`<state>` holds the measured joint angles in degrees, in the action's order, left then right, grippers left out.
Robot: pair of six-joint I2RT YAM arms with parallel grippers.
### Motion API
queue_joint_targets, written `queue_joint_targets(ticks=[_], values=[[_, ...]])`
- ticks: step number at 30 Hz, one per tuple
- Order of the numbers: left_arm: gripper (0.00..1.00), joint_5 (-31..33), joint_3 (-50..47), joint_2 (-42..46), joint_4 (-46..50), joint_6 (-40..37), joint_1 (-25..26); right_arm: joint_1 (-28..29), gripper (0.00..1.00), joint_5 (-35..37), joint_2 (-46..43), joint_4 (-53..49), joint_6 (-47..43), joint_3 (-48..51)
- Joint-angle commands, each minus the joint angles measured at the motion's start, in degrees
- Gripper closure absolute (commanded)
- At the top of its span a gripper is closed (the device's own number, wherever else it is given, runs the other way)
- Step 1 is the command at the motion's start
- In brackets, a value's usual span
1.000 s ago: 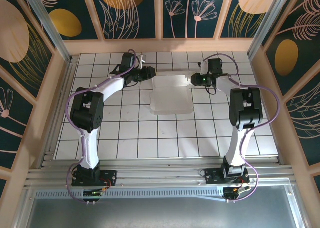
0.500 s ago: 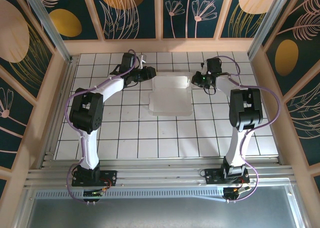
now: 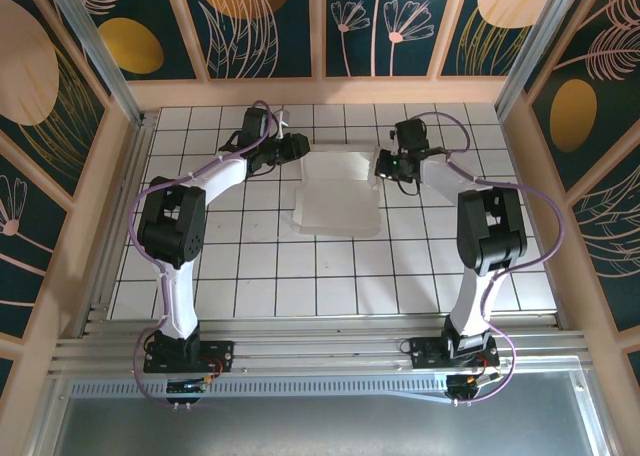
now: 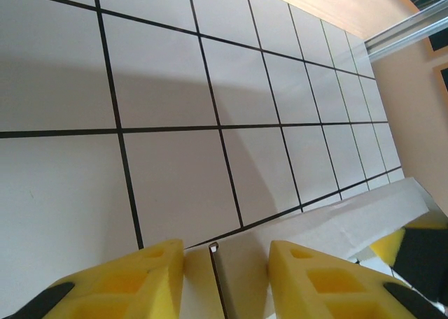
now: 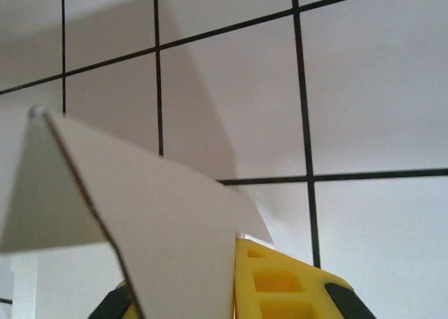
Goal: Fold the paper box
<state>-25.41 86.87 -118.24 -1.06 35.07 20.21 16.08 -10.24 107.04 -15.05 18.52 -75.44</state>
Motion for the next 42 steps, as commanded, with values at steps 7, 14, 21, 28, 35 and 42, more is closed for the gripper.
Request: queue_joint_targets(ticks=[7, 14, 21, 28, 35, 42], values=[[0.65, -2.7, -1.4, 0.1, -0.4, 1.3, 1.9, 5.4, 0.89, -2.7, -6.8, 13.2, -1.1, 5.9], [0.65, -2.4, -2.0, 0.6, -0.7, 1.3, 2.3, 5.5, 0.89, -0.2, -4.3, 13.7, -1.9, 6.5], [0.65, -2.7, -2.9, 1.5, -1.0, 1.1, 2.3, 6.4, 0.86, 1.0, -4.9, 19.8, 0.9, 12.7], [0.65, -2.8, -3.2, 1.5, -0.9, 0.7, 2.3, 7.3, 0.76, -1.1, -4.4, 28.1, 4.2, 17.1], [0.65, -2.8, -3.5, 1.7, -0.8, 0.4, 2.3, 8.2, 0.62, -1.9, -8.2, 30.5, 1.7, 19.8], [0.65, -1.9, -3.2, 1.5, 0.1, -0.5, 2.3, 7.8, 0.43, -6.3, -16.0, 28.2, -5.5, 22.9]])
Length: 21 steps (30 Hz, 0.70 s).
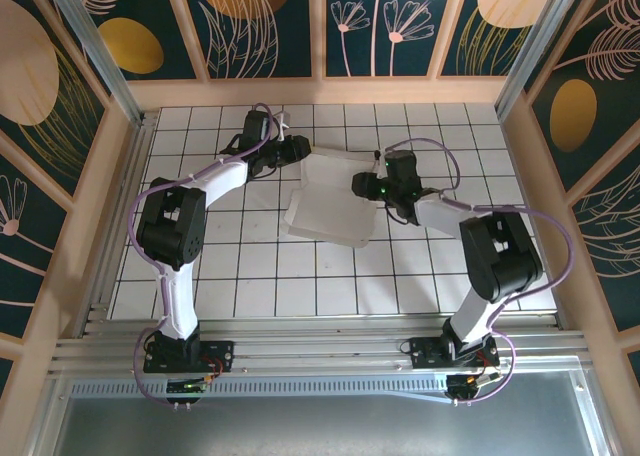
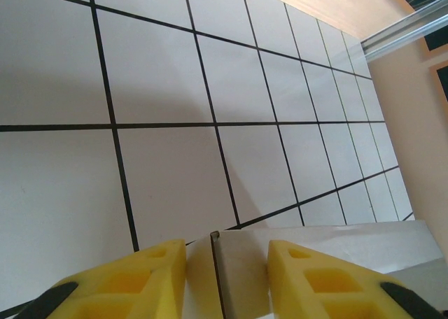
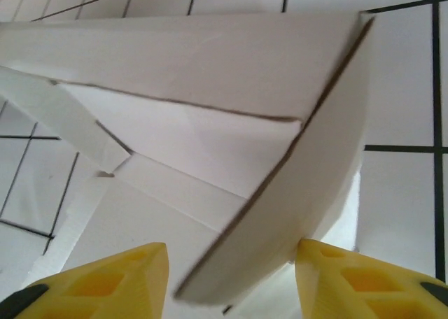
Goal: Fold the paper box
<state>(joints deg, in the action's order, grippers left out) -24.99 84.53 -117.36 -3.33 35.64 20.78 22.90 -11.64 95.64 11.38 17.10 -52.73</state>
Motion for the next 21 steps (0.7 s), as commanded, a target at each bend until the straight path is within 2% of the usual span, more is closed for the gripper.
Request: queue_joint_targets(ticks=[1, 3, 4, 11, 16, 21], values=[[0.65, -2.3, -0.9, 0.6, 2.3, -1.1, 1.7, 0.6, 0.36, -5.7, -5.5, 1.2, -4.5, 0.5], [0.65, -2.2, -0.8, 0.4, 2.3, -1.0, 1.8, -0.5, 0.14, -7.2, -6.9, 0.1, -4.8, 1.0], [0.65, -2.2, -0.8, 0.4, 2.3, -1.0, 1.7, -1.0, 0.09, -7.6, -7.7, -0.3, -4.8, 1.3], [0.65, -2.5, -0.7, 0.6, 2.4, -1.5, 1.7, -4.3, 0.08, -8.3, -14.7, -1.5, -8.5, 4.9], [0.65, -3.9, -1.0, 1.1, 1.2, -1.9, 1.7, -8.6, 0.10, -5.4, -15.9, -3.7, -8.9, 6.0], [0.65, -4.4, -1.0, 2.2, 0.3, -2.0, 1.7, -11.3, 0.11, -6.7, -17.3, -4.2, -10.3, 6.1]])
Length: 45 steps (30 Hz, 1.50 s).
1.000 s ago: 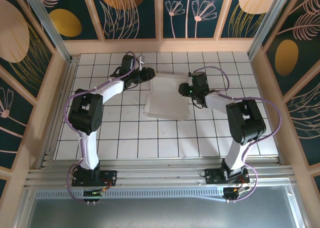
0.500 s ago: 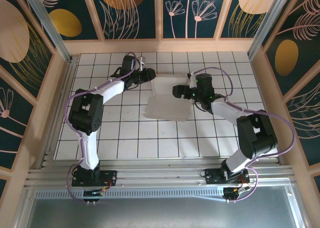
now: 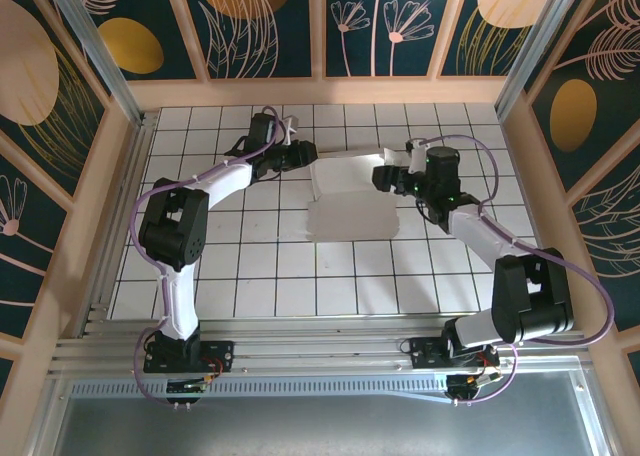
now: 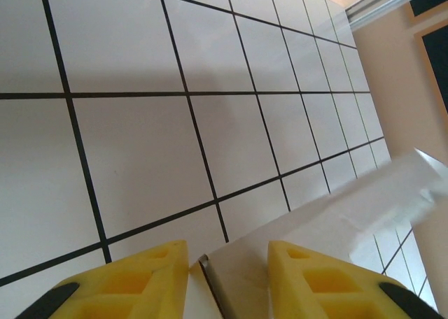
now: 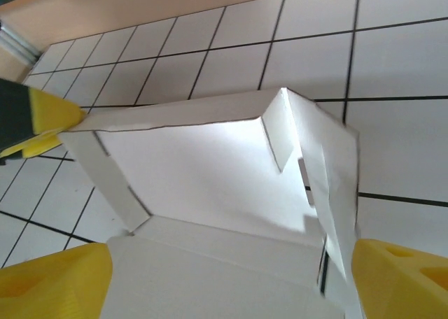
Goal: Fold the paper box
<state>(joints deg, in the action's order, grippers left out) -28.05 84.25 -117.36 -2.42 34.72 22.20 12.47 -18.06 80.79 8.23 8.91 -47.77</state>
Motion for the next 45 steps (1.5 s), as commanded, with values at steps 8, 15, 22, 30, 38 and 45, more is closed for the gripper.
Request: queue_joint_targets(ticks=[8, 15, 22, 30, 38, 45], values=[[0.65, -1.7, -0.2, 2.2, -0.3, -1.4, 0.3, -10.8, 0.17, -2.1, -2.2, 1.5, -4.3, 1.2], [0.65, -1.7, 0.0, 2.5, 0.1, -1.4, 0.4, -17.8, 0.28, -0.3, 13.3, -1.5, -10.7, -8.7], [0.60, 0.2, -0.5, 4.5, 2.4, -0.8, 0.4, -14.3, 0.29, -4.7, 21.9, -6.1, -18.8, -15.1], [0.41, 9.0, -6.1, 13.9, 8.2, 4.0, 0.4, -13.5, 0.30, -12.0, 21.6, -3.5, -26.4, -12.4], [0.36, 5.5, -6.2, 10.7, 7.3, 7.8, 0.7, -12.1, 0.31, -17.2, 21.7, -4.8, -30.0, -11.8], [0.39, 9.4, -7.5, 10.2, 9.9, 10.6, 2.7, -10.6, 0.33, -19.9, 22.1, -5.4, -31.3, -11.4]])
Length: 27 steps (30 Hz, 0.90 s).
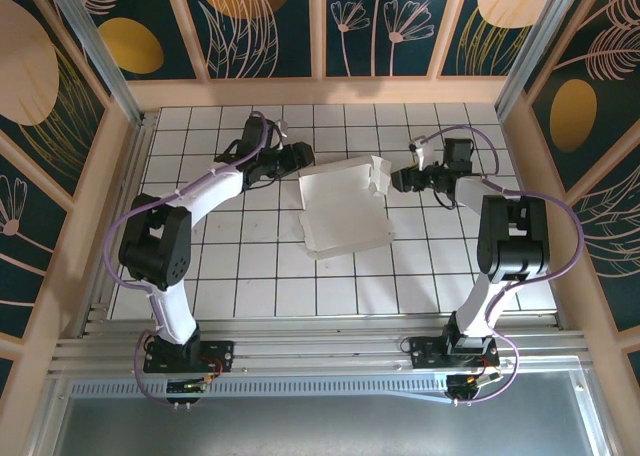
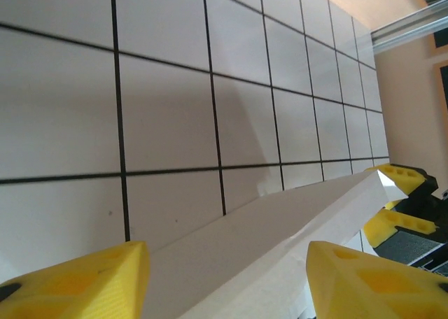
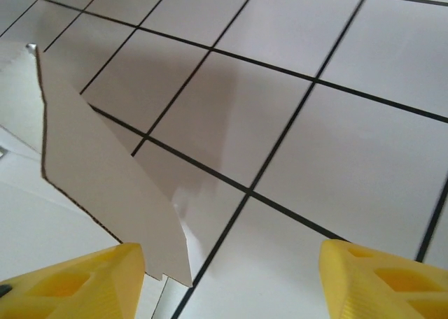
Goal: Fold the paper box
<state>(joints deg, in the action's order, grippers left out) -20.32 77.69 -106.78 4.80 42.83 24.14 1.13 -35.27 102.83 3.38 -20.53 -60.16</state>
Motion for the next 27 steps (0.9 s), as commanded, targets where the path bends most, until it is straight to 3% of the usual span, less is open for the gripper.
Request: queue_joint_targets(ticks=[1, 6, 10, 19, 27], values=[[0.39, 4.1, -1.5, 0.2, 3.9, 2.3, 0.7, 1.0, 0.33, -2.3, 0.0, -0.4, -1.9, 1.2], [0.38, 16.9, -4.6, 5.4, 7.4, 2.9, 0.7, 1.4, 0.33, -1.2, 0.1, 0.1, -2.2, 1.9], [0.40, 20.2, -5.6, 8.3, 9.7, 8.5, 0.7, 1.8, 0.33, -1.1, 0.2, 1.2, -1.9, 2.0], [0.44, 11.2, -16.1, 17.4, 4.9, 26.1, 1.8, 2.2, 0.33, -1.5, -0.1, 2.5, -1.6, 2.0], [0.38, 10.0, -14.4, 12.5, -0.6, 26.1, 4.1, 2.5, 0.33, -2.7, -1.1, 3.4, -1.4, 2.5]])
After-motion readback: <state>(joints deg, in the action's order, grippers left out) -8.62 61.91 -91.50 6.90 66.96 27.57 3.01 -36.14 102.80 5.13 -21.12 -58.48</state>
